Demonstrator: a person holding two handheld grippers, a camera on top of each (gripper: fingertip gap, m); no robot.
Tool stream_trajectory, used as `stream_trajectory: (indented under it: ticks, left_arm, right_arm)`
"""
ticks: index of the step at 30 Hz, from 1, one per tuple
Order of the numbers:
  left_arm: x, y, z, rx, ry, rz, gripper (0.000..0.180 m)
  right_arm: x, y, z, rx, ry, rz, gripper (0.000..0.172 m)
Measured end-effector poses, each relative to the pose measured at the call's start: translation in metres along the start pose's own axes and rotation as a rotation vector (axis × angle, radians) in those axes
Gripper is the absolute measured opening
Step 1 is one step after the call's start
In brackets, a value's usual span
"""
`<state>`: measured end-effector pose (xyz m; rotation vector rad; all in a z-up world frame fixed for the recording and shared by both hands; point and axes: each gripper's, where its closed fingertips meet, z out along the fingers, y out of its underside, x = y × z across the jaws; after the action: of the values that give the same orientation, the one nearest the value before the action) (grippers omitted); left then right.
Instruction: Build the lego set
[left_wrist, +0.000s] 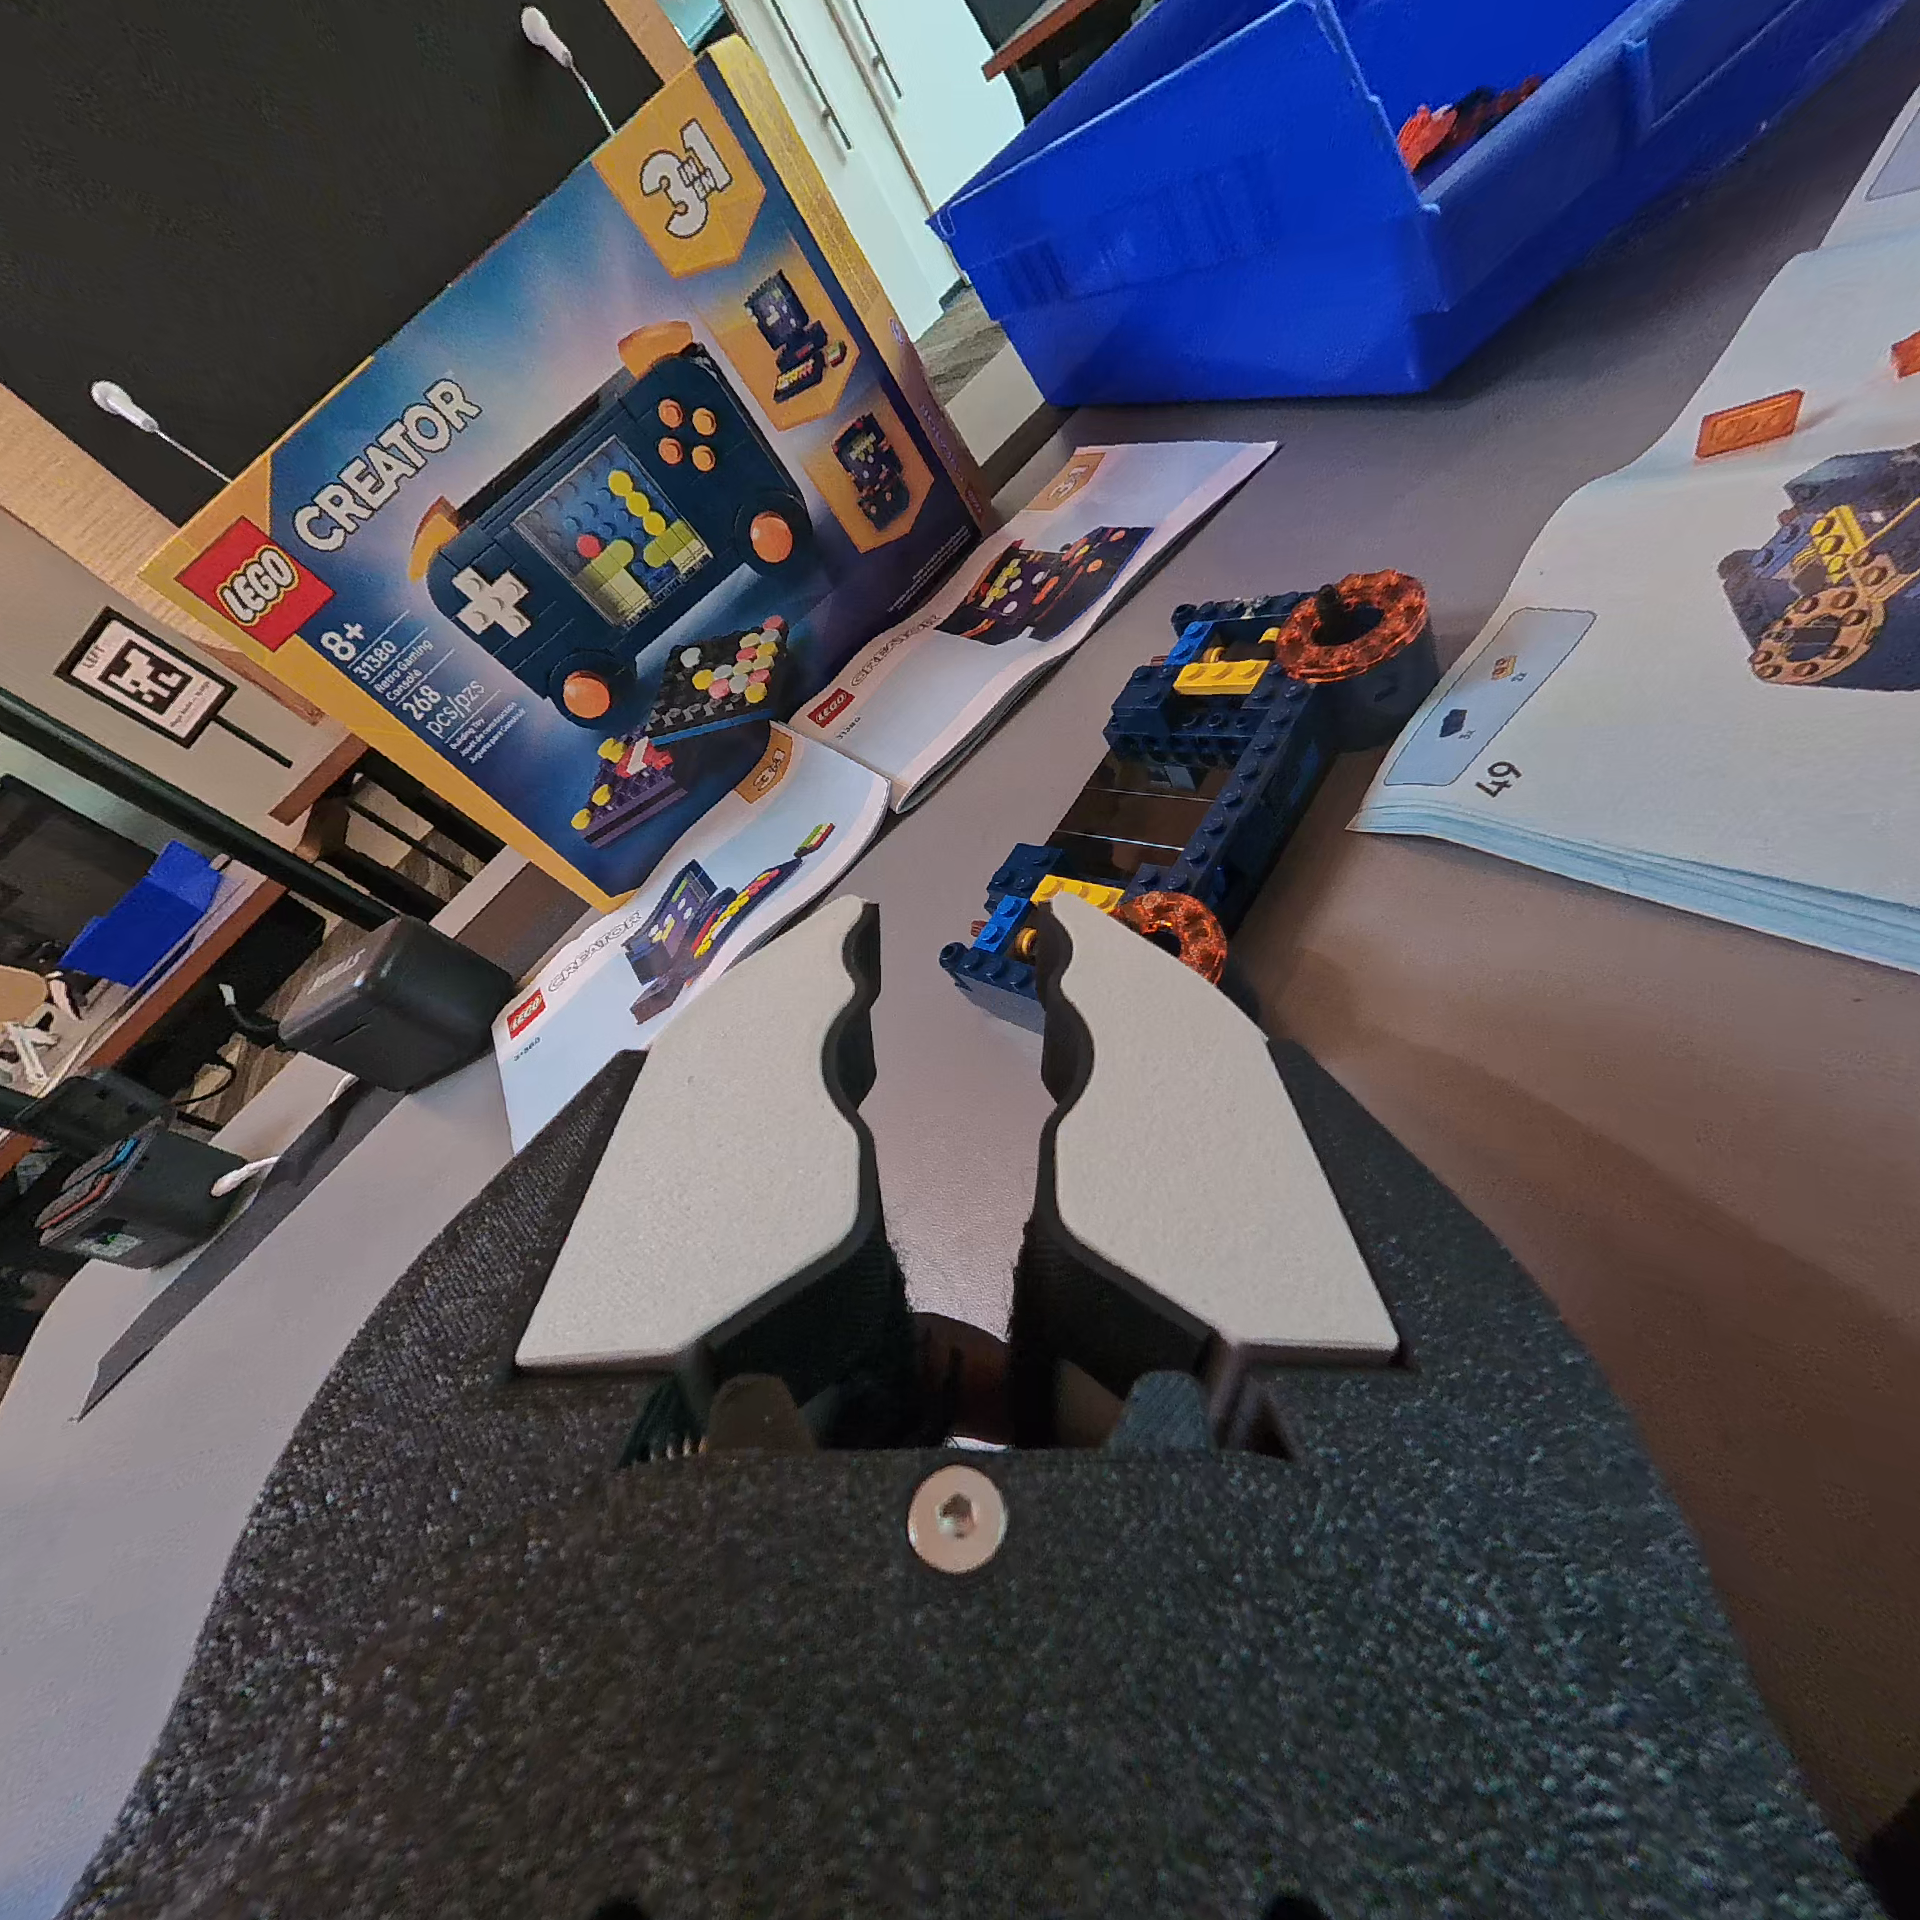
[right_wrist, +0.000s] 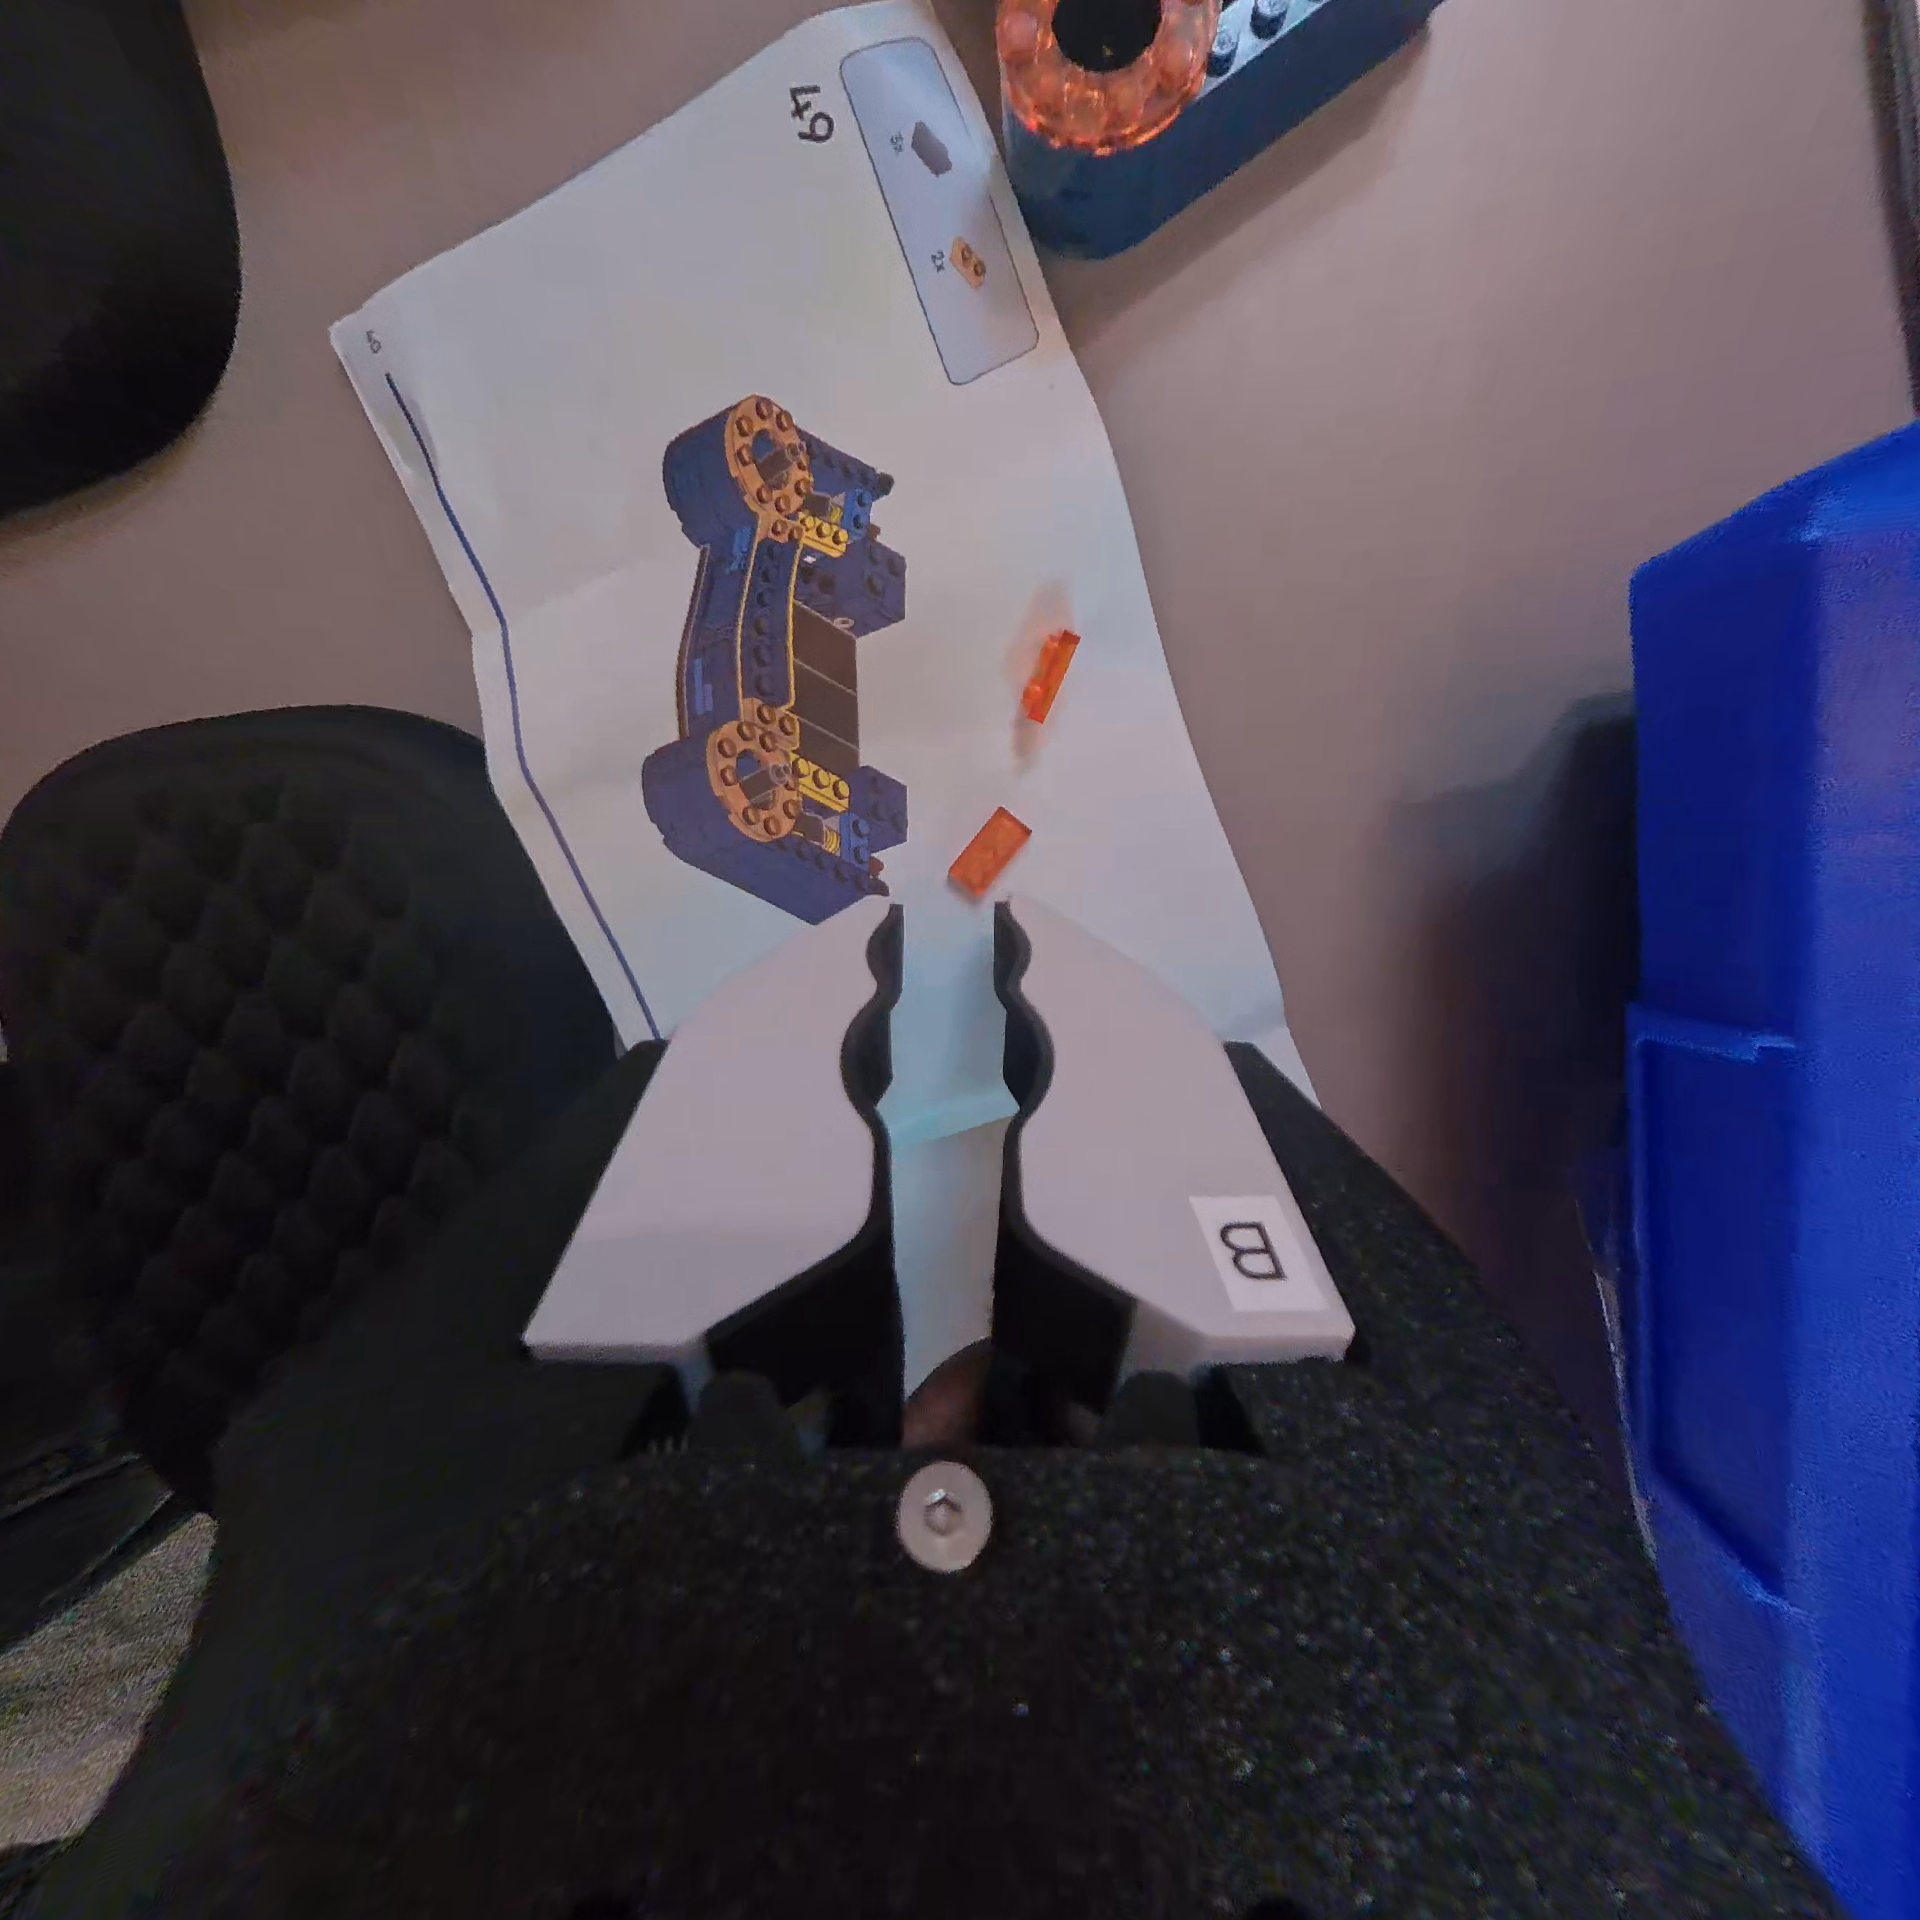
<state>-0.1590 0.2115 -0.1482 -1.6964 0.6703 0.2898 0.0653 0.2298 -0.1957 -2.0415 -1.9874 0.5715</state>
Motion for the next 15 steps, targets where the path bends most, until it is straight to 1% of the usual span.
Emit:
stream_trajectory:
  ticks: [2,4,6,8,10,12,13,14,15]
  left_arm:
    - [0.000,0.000,0.000,-0.001,0.000,0.002,0.028]
    - [0.000,0.000,0.000,-0.002,0.000,0.003,0.028]
    - [0.000,0.001,0.000,-0.004,-0.001,0.002,0.028]
    - [0.000,0.001,0.000,-0.004,-0.002,-0.001,0.028]
    - [-0.001,0.001,0.001,-0.001,-0.004,-0.007,0.028]
    - [-0.002,0.002,0.001,-0.003,-0.007,-0.010,0.028]
    - [-0.002,0.003,0.001,-0.006,-0.008,-0.010,0.028]
    - [-0.002,0.004,0.001,-0.008,-0.008,-0.011,0.028]
    - [-0.003,0.004,0.001,-0.009,-0.009,-0.010,0.028]
  right_arm:
    - [0.002,-0.003,-0.004,0.053,0.011,0.005,0.016]
    - [0.006,-0.016,-0.012,0.174,0.047,-0.006,0.013]
    - [0.012,-0.038,-0.027,0.368,0.130,-0.031,0.011]
    - [0.020,-0.058,-0.049,0.591,0.249,-0.066,0.012]
    - [0.026,-0.072,-0.072,0.828,0.366,-0.054,0.015]
    - [0.024,-0.080,-0.082,1.023,0.388,-0.028,0.015]
    - [0.023,-0.081,-0.081,1.082,0.394,-0.015,0.015]
    - [0.023,-0.080,-0.078,1.102,0.403,-0.018,0.017]
    - [0.022,-0.078,-0.076,1.087,0.418,-0.036,0.019]
